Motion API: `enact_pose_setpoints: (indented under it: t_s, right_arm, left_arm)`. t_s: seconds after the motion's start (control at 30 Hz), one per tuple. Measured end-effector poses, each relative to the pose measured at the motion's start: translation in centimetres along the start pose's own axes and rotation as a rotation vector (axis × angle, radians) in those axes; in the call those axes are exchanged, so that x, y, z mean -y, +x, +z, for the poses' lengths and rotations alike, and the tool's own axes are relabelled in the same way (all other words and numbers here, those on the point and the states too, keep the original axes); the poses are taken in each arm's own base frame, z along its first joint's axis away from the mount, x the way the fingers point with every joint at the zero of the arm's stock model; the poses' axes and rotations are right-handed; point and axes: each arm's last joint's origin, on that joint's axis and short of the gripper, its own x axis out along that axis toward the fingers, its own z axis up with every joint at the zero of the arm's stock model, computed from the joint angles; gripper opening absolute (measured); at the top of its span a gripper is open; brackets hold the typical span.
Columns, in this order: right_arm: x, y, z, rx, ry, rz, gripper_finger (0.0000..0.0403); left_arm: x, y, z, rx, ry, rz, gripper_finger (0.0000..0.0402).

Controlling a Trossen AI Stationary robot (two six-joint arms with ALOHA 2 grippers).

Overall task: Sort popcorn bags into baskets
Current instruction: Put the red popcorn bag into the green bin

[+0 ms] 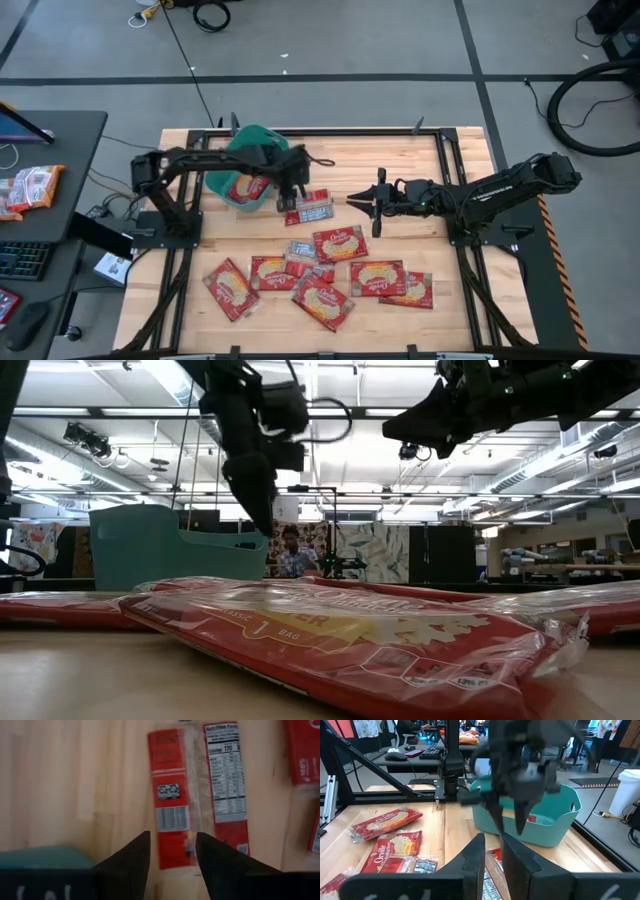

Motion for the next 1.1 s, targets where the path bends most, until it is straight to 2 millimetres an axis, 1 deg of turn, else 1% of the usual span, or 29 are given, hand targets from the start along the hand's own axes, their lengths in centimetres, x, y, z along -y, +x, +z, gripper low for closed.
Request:
enact_pose_setpoints:
  t_s: [0.1,0.2,0.37,0.57,0.73,0.87,1.1]
  right_arm:
    - [0.0,0.0,0.0,0.003,0.0,0.001,0.0066]
    - [0.0,0.0,0.0,0.005,-0.006,0.0,0.0066]
    - [0.0,0.0,0.1,0.012,-0.012,-0.001,0.0066]
    - [0.0,0.0,0.1,0.013,-0.014,-0.001,0.0066]
    - [0.0,0.0,0.1,0.012,-0.015,-0.001,0.0066]
    - [0.0,0.0,0.1,0.012,-0.015,-0.001,0.0066]
    - [0.0,0.0,0.1,0.012,-0.015,-0.001,0.0066]
  left_arm:
    - [0.6,1.6,0.3,-0.018,-0.008,-0.005,0.0162]
    - [1.0,3.4,0.2,-0.067,-0.008,-0.017,0.0162]
    - [1.0,5.6,0.1,-0.106,-0.018,-0.025,0.0162]
    - [1.3,7.1,0.0,-0.112,-0.035,-0.093,0.0162]
    - [1.5,7.4,0.0,-0.118,-0.039,-0.12,0.0156]
    - [1.9,7.4,0.1,-0.119,-0.004,-0.096,0.0119]
    - [2.6,7.4,0.2,-0.124,0.052,-0.056,0.0013]
